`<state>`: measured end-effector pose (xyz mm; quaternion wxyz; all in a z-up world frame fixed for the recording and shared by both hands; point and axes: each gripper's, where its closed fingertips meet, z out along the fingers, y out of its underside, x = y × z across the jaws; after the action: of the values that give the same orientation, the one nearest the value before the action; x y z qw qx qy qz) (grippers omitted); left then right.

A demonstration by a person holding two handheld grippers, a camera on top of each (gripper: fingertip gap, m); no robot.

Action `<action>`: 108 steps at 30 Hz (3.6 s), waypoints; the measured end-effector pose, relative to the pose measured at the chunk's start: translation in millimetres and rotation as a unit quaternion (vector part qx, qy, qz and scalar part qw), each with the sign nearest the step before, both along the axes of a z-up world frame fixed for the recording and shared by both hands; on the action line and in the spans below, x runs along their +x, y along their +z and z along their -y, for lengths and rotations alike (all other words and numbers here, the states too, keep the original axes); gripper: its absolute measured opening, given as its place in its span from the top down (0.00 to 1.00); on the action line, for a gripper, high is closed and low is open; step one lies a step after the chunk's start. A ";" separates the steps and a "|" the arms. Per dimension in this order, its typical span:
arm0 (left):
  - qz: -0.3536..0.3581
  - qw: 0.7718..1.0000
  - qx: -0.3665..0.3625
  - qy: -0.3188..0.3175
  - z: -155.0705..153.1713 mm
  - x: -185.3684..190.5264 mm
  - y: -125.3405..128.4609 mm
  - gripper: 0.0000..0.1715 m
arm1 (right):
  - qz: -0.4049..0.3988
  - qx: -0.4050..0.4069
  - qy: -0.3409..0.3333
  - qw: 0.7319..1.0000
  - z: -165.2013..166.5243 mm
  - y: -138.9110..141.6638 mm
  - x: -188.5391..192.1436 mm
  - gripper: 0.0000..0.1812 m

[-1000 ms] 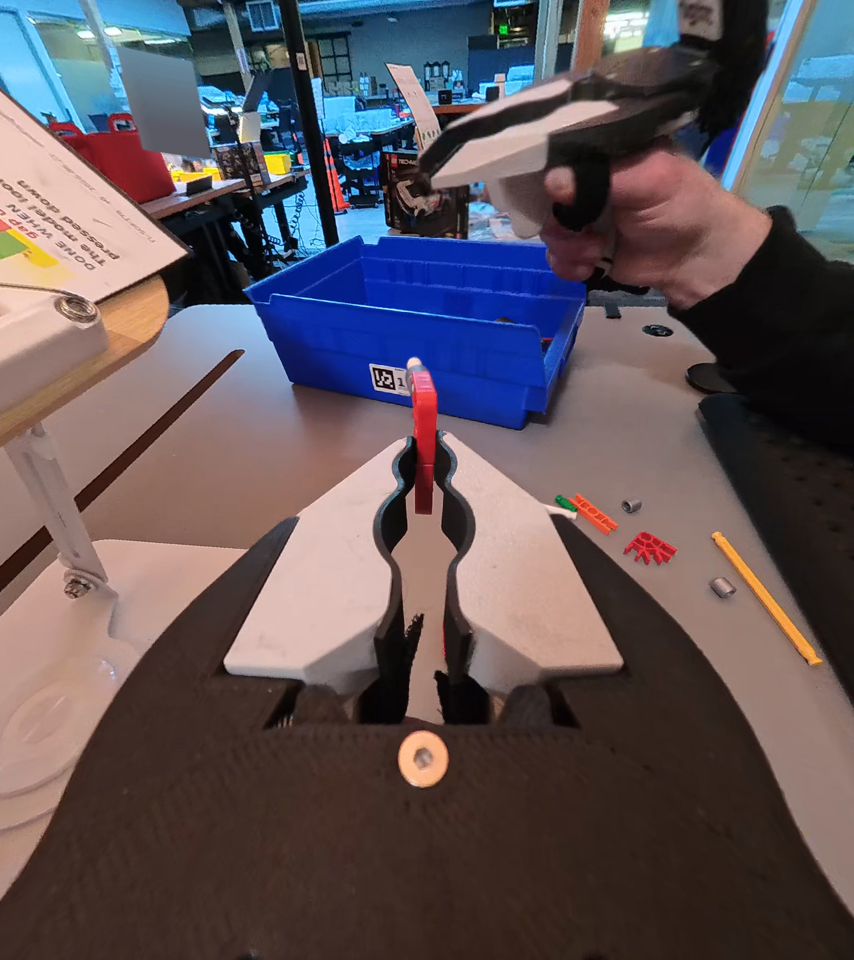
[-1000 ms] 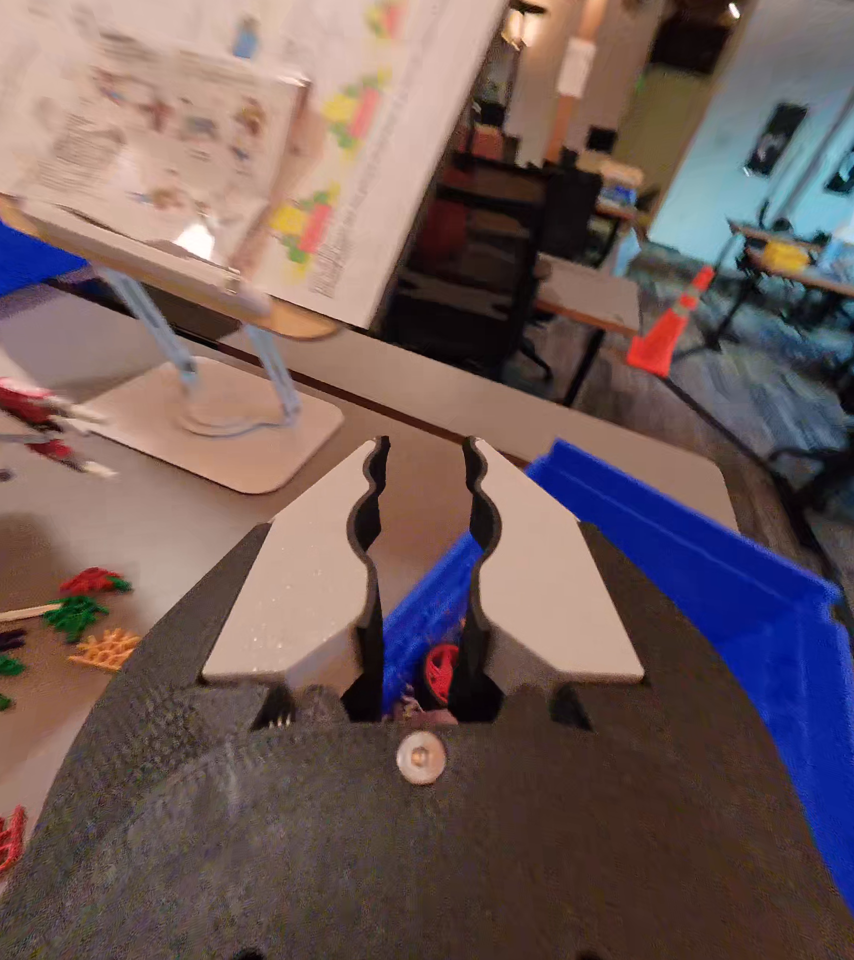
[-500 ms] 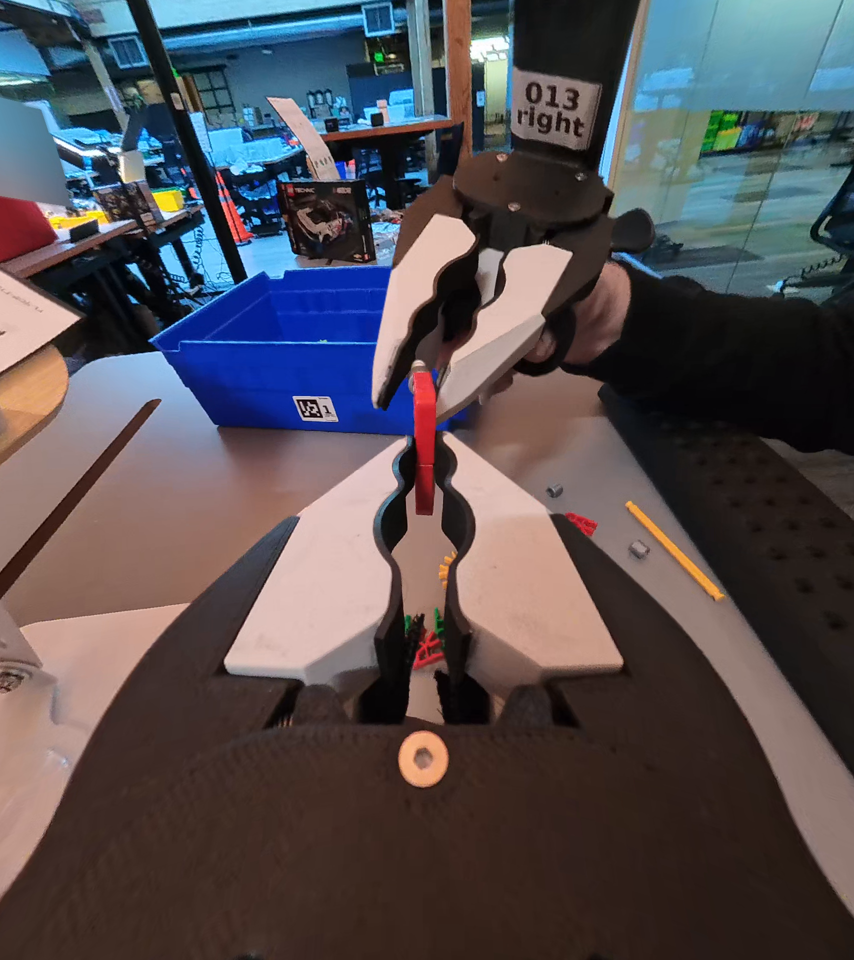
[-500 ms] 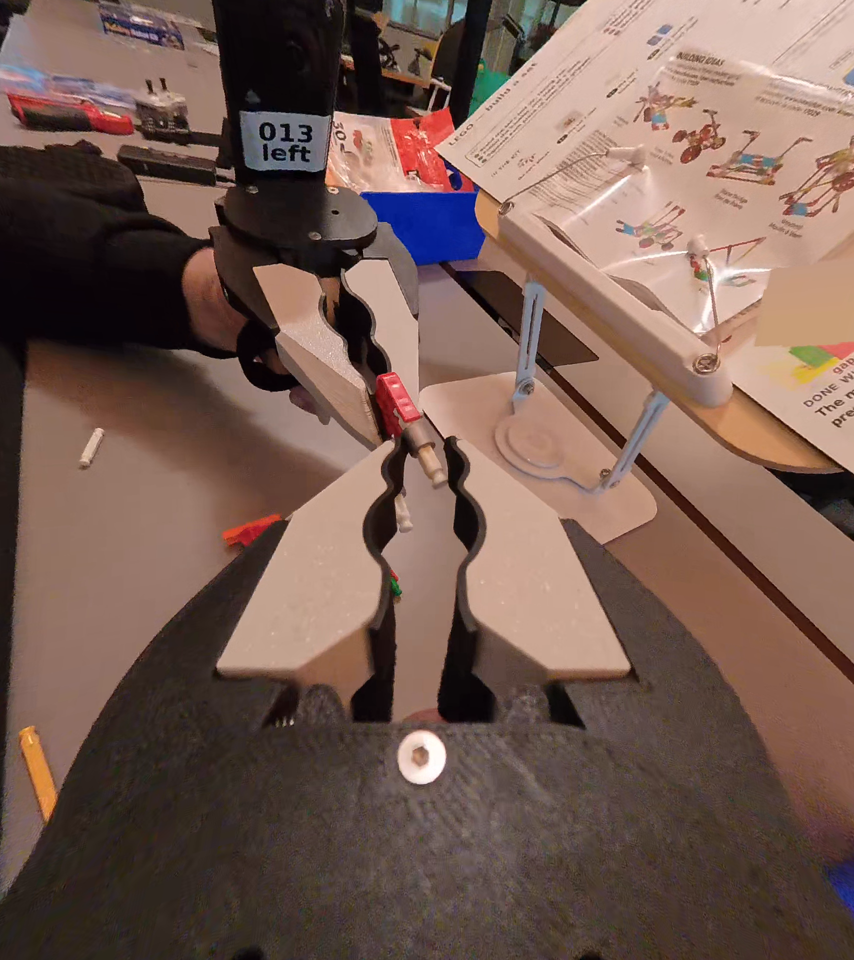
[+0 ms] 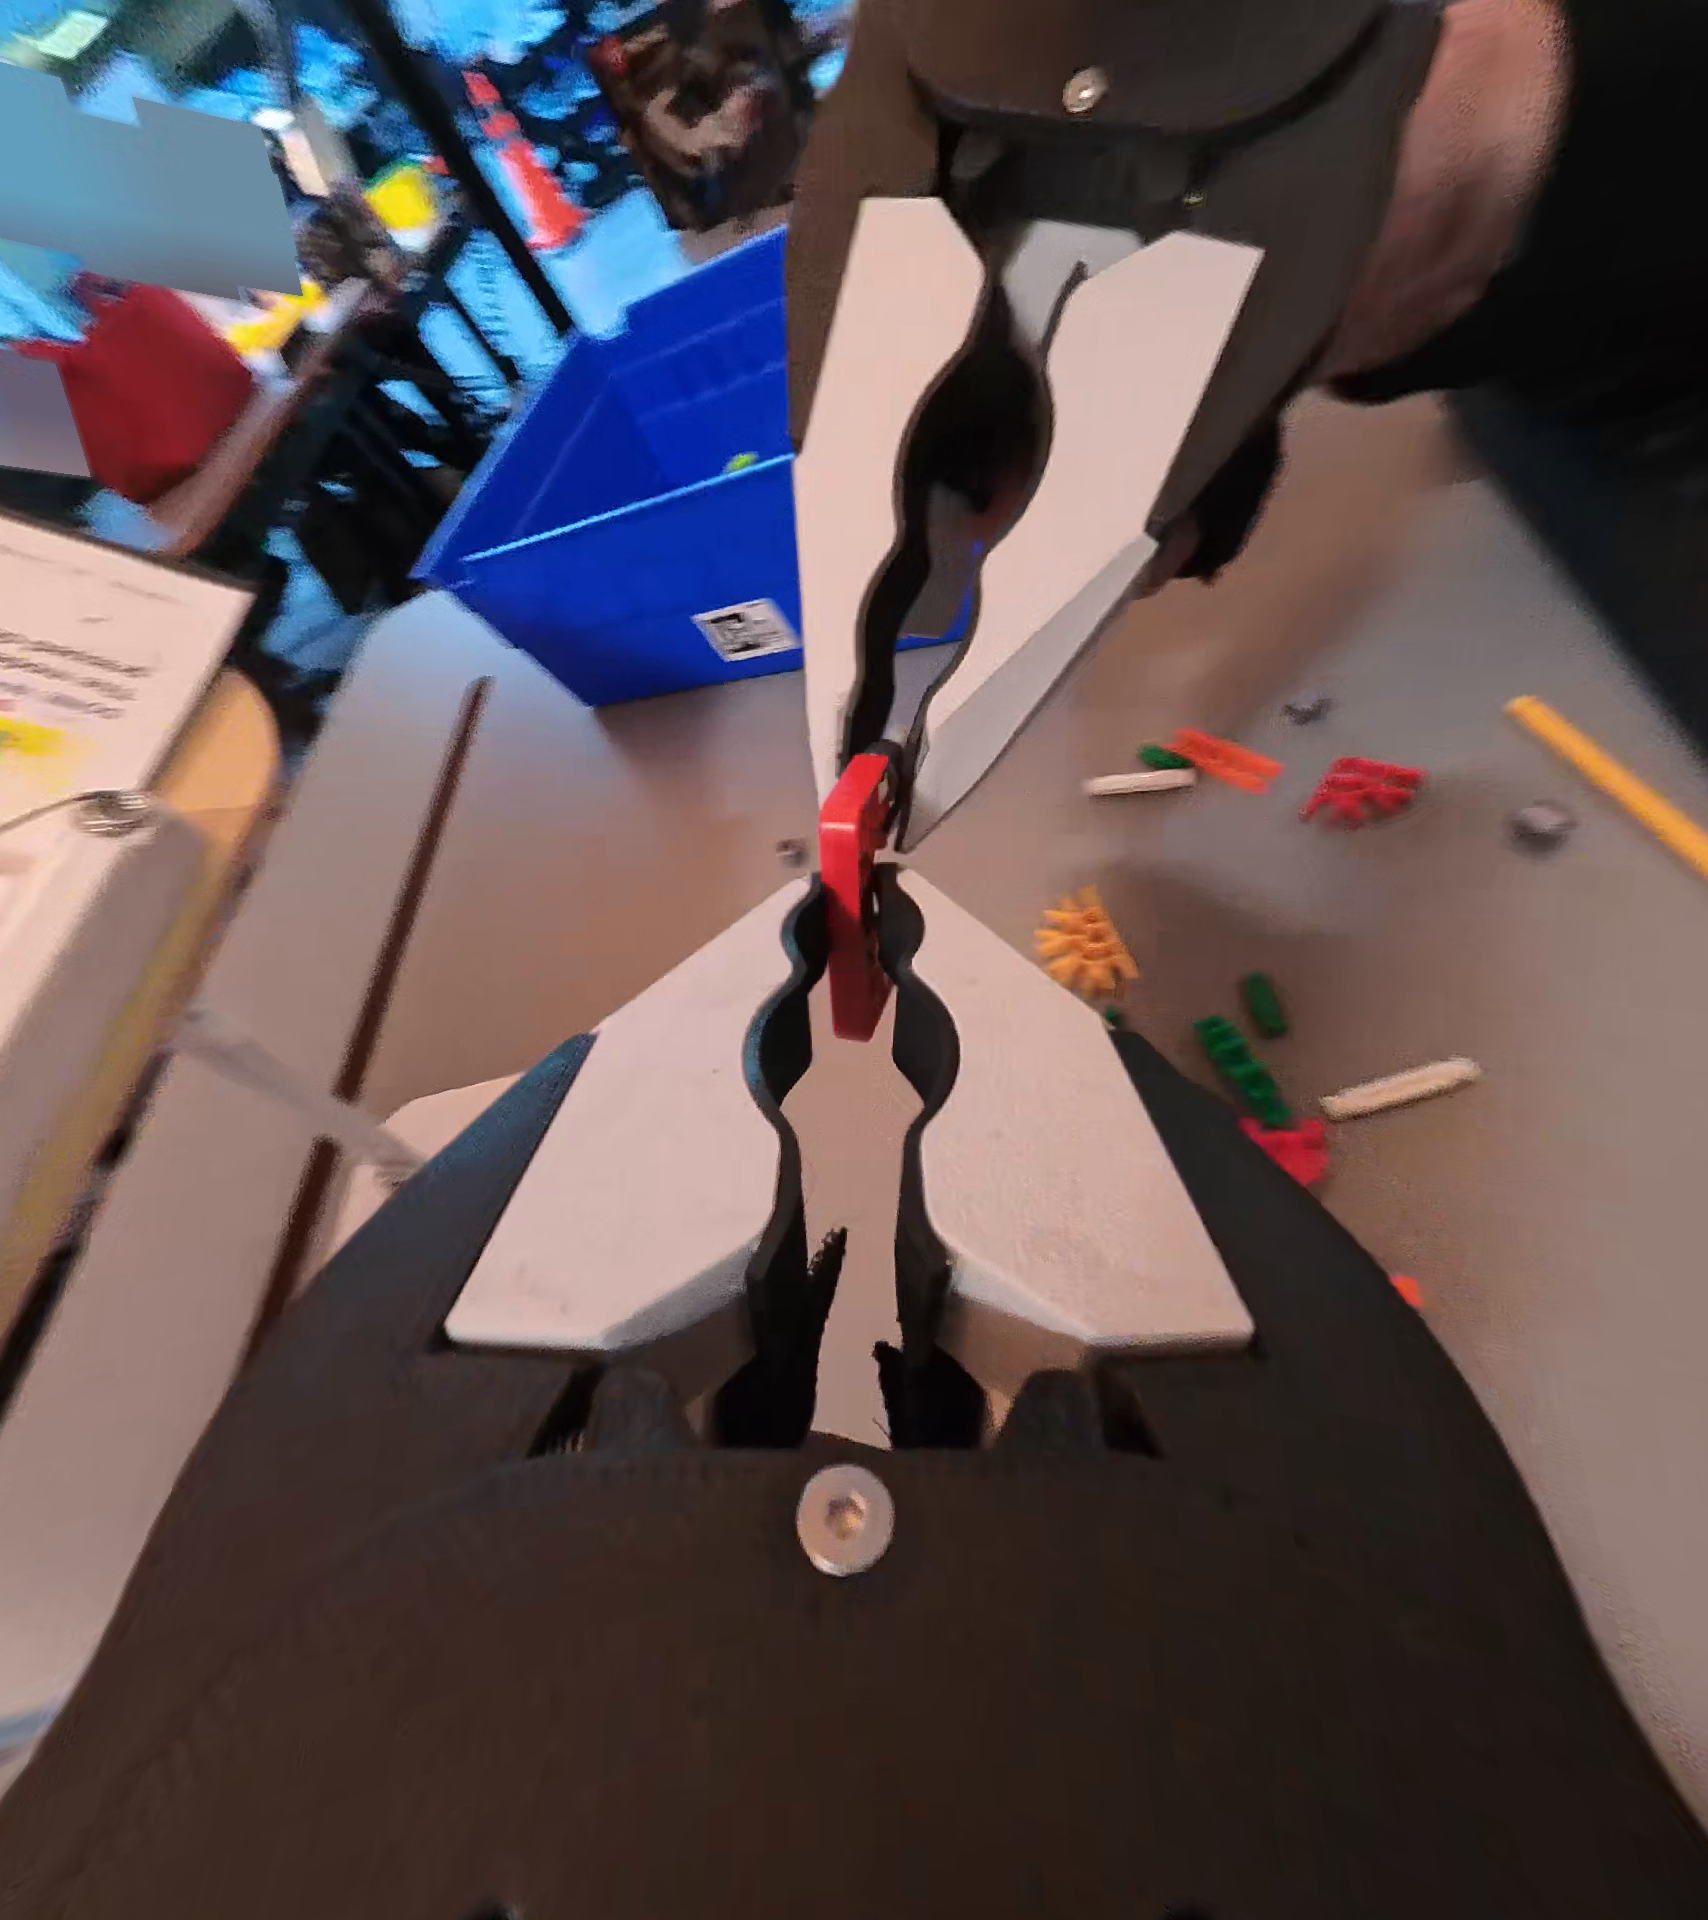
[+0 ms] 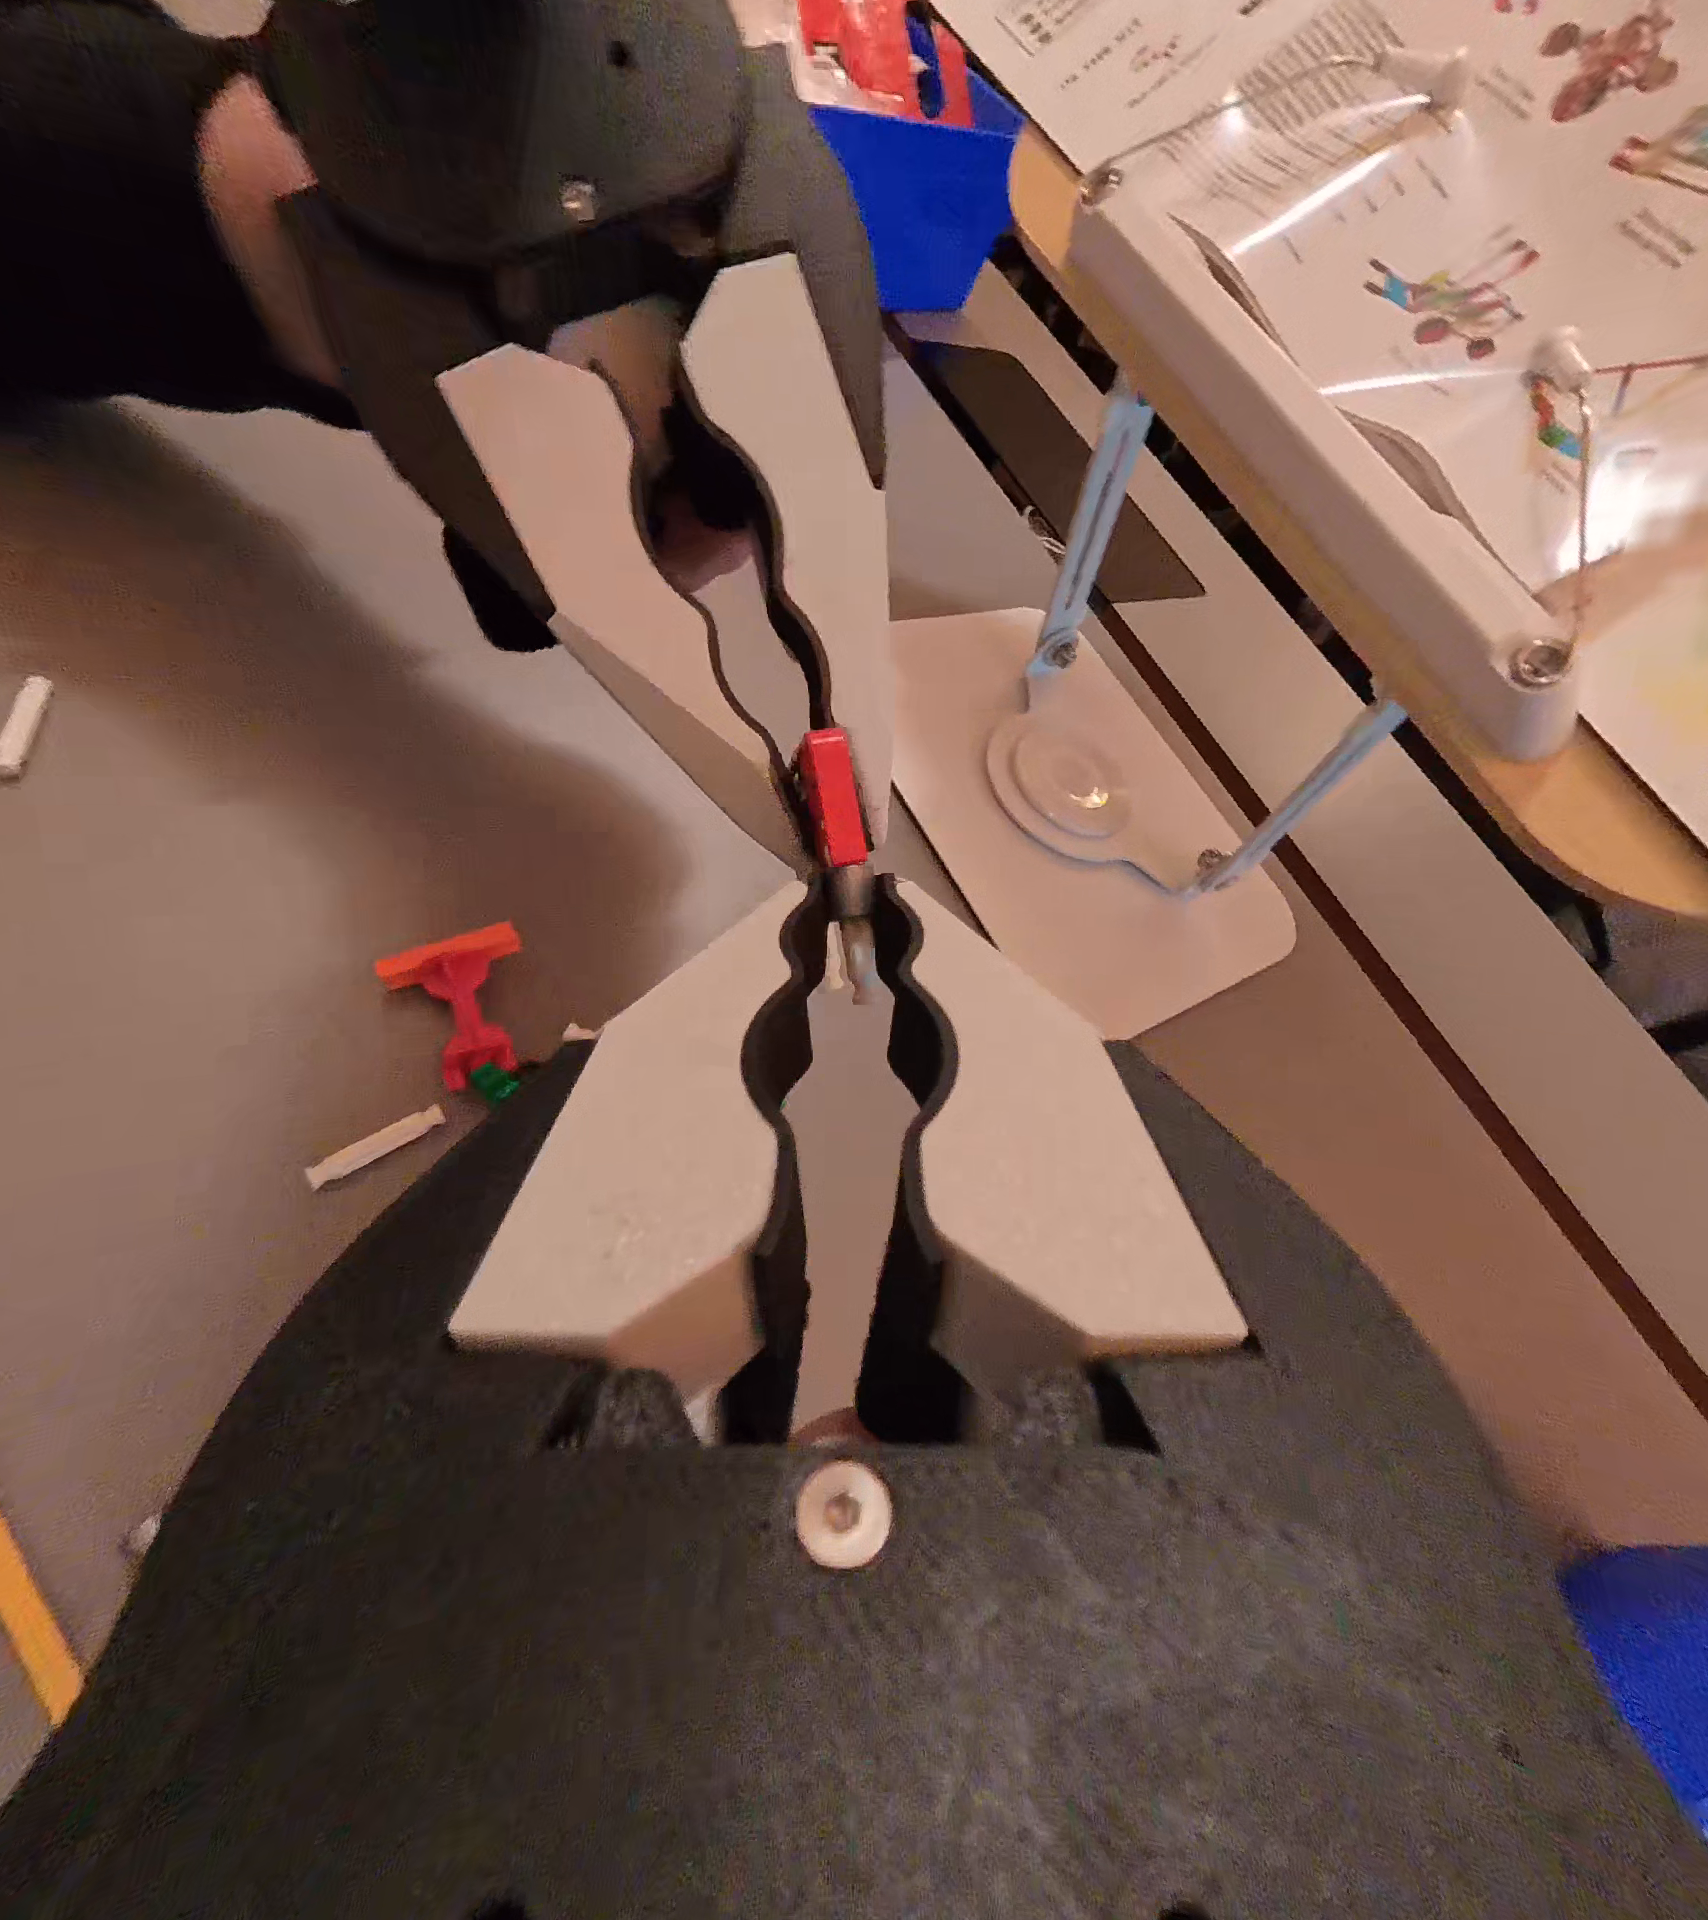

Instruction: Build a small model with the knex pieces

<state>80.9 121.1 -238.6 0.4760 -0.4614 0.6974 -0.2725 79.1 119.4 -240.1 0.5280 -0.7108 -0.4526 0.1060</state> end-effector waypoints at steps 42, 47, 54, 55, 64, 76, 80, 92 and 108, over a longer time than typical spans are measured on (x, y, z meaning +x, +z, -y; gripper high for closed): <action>0.016 0.940 0.315 0.132 -45.5 -0.6 1.7 0.95 | -0.037 0.010 -0.062 0.997 -44.9 -6.5 -0.1 0.95; -0.028 0.927 0.369 0.058 -24.7 -2.2 -0.4 0.95 | 0.051 0.043 -0.026 0.997 -37.8 -17.5 -7.7 0.94; -0.014 0.931 0.357 0.081 -28.5 -1.2 1.5 0.97 | 0.047 0.040 -0.067 0.996 -43.1 -12.8 -3.8 1.00; -0.005 0.930 0.354 0.101 -29.8 0.1 4.9 0.97 | 0.025 0.031 -0.075 0.996 -45.1 -10.3 -1.8 1.00; 0.039 0.878 0.429 0.208 -13.4 24.8 4.7 0.99 | -0.092 -0.051 -0.163 0.981 -67.5 -17.7 29.1 1.00; 0.090 0.970 0.159 0.160 -36.6 8.3 21.0 0.98 | -0.047 0.001 -0.139 0.989 -46.1 21.4 34.0 1.00; 0.091 0.985 0.045 0.138 -41.0 8.8 14.1 0.98 | -0.072 -0.030 -0.117 0.990 -35.7 28.0 40.9 1.00; 0.063 0.989 -0.115 0.073 -23.0 18.8 -6.9 0.98 | -0.254 -0.016 -0.153 0.955 -5.7 87.9 147.2 1.00; 0.045 0.987 -0.136 0.067 -19.2 23.3 -17.6 0.98 | -0.130 0.023 -0.345 0.929 -21.1 51.9 234.5 0.78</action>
<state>104.2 140.3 -256.2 0.4568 -0.5549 0.5991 -0.3529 313.6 140.5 -188.3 0.6021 -0.7909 -0.1094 -0.0016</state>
